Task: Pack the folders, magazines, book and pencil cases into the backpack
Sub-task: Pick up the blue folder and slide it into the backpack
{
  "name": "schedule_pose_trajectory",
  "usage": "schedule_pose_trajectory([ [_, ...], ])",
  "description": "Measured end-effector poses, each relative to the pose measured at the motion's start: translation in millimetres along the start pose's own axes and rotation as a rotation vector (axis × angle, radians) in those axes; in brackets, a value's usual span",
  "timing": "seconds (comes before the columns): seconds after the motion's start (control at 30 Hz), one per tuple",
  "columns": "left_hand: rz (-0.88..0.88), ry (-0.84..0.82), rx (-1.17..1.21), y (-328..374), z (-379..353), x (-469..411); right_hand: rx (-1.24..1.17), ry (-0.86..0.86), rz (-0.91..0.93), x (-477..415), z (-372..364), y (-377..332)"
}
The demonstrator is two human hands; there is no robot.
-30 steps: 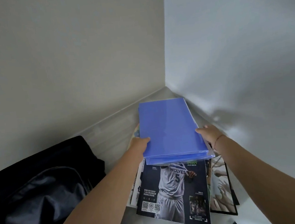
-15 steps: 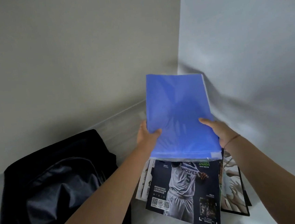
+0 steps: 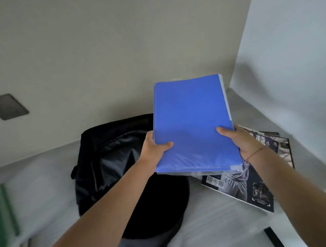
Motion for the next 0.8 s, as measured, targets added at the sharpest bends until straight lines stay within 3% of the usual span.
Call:
schedule_pose_trajectory([
  [0.27,0.139,-0.082,-0.03,-85.1,104.8,60.9,0.061,-0.057,-0.128,99.7,-71.1,75.2],
  [0.33,0.031,0.035,-0.332,-103.9,133.5,64.2,0.087,-0.067,-0.186,130.1,-75.9,95.5],
  [0.4,-0.118,0.113,-0.815,-122.7,152.6,62.2,0.131,-0.052,-0.285,157.0,-73.0,117.2],
  [0.5,-0.238,0.12,-1.307,-152.7,158.2,60.9,0.165,-0.043,-0.445,191.6,-59.8,146.6],
  [0.67,-0.351,0.064,-1.632,-183.6,147.9,51.9,0.198,-0.111,-0.626,221.1,-30.4,176.3],
  [0.8,-0.486,0.181,-1.734,-181.3,141.3,40.0,0.216,-0.113,-0.689,223.9,-21.4,185.7],
])
Point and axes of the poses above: each hand's wrist, its own x-axis away from the middle knuckle, its own z-axis out of the back of the hand, y = z × x, the point moved 4 cm from there along -x, towards the middle knuckle, and after that the axes turned 14 degrees about -x, right-handed, at the moved point
